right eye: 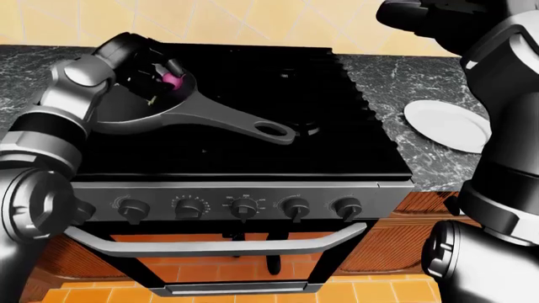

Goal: Pick the beet from the pan and place it on the plate.

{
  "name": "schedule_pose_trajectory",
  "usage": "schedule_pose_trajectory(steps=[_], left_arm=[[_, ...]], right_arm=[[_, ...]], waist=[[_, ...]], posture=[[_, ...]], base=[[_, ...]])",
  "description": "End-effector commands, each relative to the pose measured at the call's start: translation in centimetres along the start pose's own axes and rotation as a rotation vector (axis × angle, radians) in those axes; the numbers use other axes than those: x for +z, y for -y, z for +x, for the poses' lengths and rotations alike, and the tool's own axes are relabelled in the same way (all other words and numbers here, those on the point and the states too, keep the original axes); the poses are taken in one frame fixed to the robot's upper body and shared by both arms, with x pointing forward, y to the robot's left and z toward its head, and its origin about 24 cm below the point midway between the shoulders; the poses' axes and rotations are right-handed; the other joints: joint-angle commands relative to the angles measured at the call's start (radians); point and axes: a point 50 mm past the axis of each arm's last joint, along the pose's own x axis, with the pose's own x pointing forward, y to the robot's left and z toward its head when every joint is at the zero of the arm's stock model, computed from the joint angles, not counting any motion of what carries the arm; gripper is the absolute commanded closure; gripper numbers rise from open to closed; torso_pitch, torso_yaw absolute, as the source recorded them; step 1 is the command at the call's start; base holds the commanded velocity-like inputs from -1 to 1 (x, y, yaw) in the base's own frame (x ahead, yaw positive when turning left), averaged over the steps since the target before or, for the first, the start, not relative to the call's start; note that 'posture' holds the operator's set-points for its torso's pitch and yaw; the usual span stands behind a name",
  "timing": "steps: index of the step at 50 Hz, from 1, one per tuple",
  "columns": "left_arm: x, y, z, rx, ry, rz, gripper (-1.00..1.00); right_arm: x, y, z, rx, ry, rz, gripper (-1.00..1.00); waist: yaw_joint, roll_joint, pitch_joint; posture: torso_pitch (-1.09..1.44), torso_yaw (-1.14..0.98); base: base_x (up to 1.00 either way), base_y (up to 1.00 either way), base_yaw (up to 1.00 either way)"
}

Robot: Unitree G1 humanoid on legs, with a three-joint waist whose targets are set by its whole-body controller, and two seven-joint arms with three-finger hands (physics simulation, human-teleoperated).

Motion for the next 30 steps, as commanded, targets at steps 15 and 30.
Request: schedule_pose_trajectory(steps=[15,30], left_arm=[[3.7,-3.3,-0.8,0.097,0.138,0.004,0.34],[5.2,-4.3,-1.2,0.102,0.189,-0.007,0.35]], right_arm=[[2.1,0.1,-0.2,-0.016,0.092,-0.014,-1.0],[2.1,0.5,-0.3,-0.047,0.072,-0.043,-1.0]], waist=[[0.0,0.0,-0.032],[0.001,-0.001,-0.029]], posture=[[0.0,0.0],[0.0,0.0]], base=[[0.0,0.0,0.0],[0.0,0.0,0.0]])
